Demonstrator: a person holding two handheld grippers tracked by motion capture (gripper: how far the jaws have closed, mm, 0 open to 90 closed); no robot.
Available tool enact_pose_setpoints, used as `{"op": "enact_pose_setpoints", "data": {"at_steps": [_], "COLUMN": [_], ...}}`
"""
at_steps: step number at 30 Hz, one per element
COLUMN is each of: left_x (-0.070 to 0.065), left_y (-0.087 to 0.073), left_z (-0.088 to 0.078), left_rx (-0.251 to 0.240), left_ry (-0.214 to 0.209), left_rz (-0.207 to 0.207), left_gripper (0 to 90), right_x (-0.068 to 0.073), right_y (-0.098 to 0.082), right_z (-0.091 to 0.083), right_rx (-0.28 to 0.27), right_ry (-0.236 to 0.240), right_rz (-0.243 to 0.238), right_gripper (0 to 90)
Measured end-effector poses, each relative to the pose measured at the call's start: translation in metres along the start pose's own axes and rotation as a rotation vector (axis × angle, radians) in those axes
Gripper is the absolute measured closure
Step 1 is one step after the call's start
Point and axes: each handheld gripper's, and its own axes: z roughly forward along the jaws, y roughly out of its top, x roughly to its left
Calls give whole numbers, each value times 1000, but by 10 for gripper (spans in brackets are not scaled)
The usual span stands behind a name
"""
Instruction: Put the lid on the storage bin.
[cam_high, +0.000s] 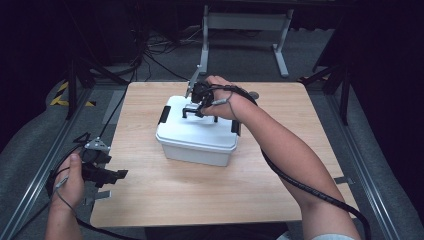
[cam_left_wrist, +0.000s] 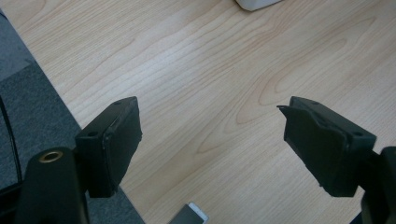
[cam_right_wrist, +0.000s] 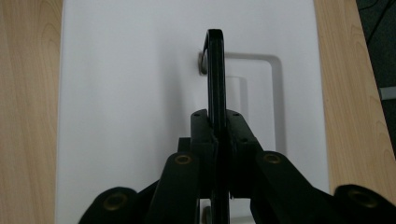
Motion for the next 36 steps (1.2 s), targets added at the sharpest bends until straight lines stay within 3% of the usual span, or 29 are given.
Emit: {"op": "enact_pose_setpoints", "data": {"at_steps": [3, 6, 9, 15, 20, 29, 36], "left_x": [0, -1, 0, 0, 0, 0, 0], "left_y": [1, 2, 3, 5, 6, 7, 7], "left_z": [0, 1, 2, 5, 5, 7, 6], "left_rx": [3, 2, 4, 14, 9, 9, 10], "left_ry": [0, -3, -2, -9, -3, -5, -6], "left_rz": [4, 5, 8, 13, 17, 10, 6], "left_gripper": [197, 197, 197, 197, 197, 197, 198], "right_x": [3, 6, 9, 14, 18, 15, 11], "right_y": [2, 2, 0, -2, -6, -25, -53], "right_z": [0, 0, -2, -20, -36, -67, -88], "right_rx": [13, 12, -22, -85, -125, -204, -233], "right_ry": [-14, -9, 25, 28, 11, 1, -22], "right_rz": [-20, -8, 41, 68, 76, 159, 212], "right_gripper": [846, 802, 663, 577, 546, 495, 486]}}
